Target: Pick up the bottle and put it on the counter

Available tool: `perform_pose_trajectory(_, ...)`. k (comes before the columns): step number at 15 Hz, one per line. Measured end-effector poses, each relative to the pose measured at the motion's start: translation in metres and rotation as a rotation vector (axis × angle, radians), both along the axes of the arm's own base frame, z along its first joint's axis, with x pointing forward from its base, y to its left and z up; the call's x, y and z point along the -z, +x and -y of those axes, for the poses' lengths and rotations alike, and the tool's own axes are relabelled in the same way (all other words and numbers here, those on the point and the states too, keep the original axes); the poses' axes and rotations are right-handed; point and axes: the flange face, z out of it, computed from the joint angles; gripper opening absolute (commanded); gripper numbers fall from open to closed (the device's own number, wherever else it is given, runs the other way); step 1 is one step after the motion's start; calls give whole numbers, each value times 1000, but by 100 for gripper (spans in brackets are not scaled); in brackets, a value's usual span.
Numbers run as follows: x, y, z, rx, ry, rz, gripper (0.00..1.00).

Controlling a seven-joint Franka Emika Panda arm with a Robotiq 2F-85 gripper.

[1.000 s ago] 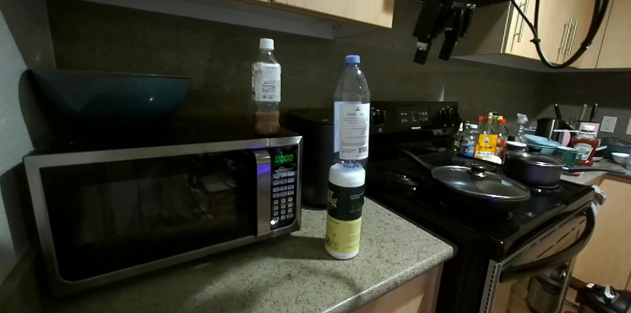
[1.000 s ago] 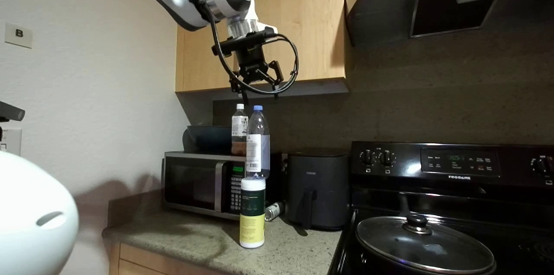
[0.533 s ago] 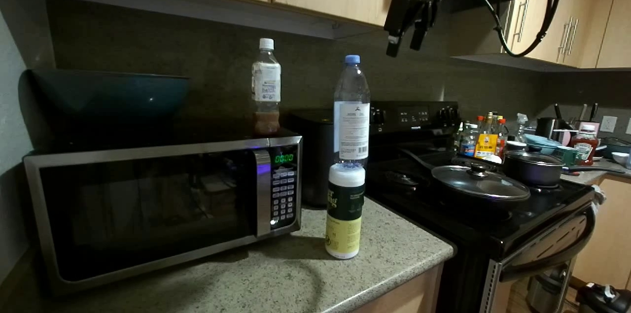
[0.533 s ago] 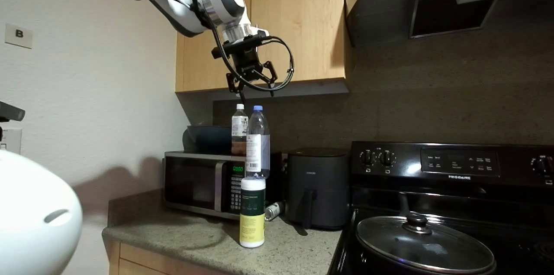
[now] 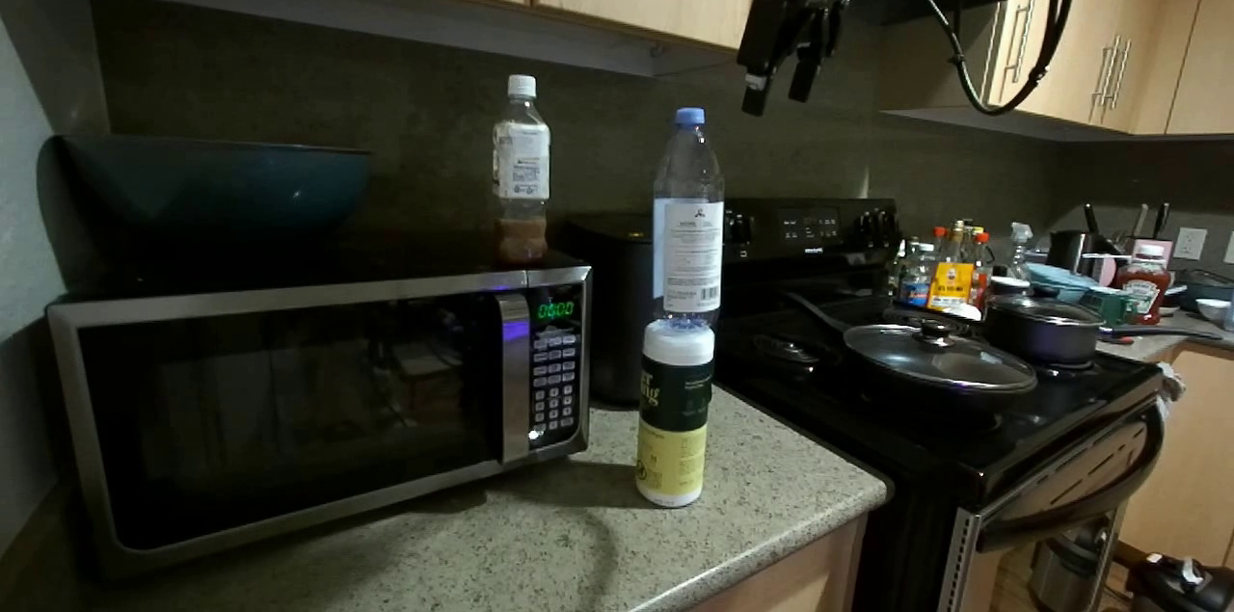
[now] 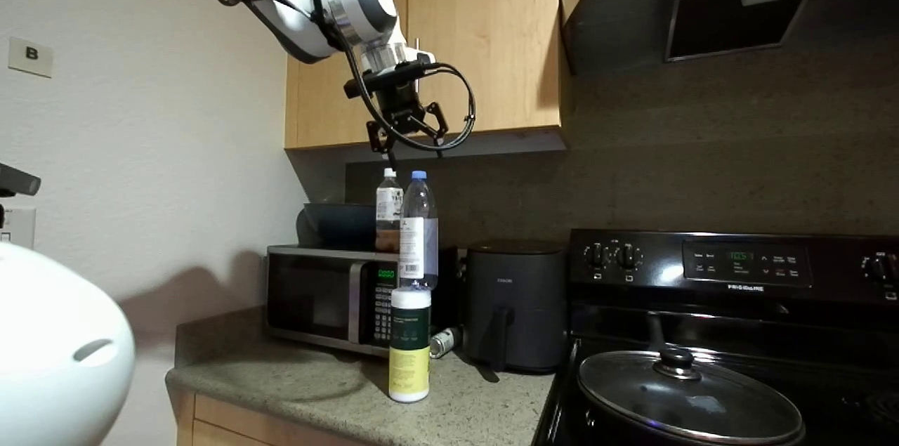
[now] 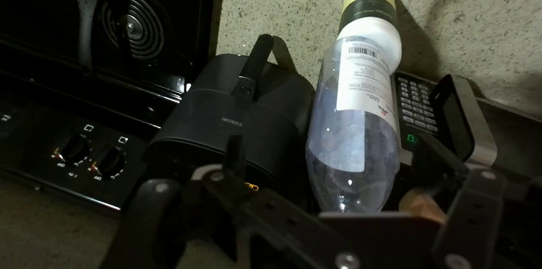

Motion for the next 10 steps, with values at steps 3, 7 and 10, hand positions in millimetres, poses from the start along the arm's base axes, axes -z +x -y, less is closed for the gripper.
perform_pose_trajectory(3,2,16,-17,-28,3,-2,100)
perform_pose_trajectory(7,3,41,-31,-41,4,6,100)
perform_pose_trajectory(10,3,50,-34,-40,-10,14,100)
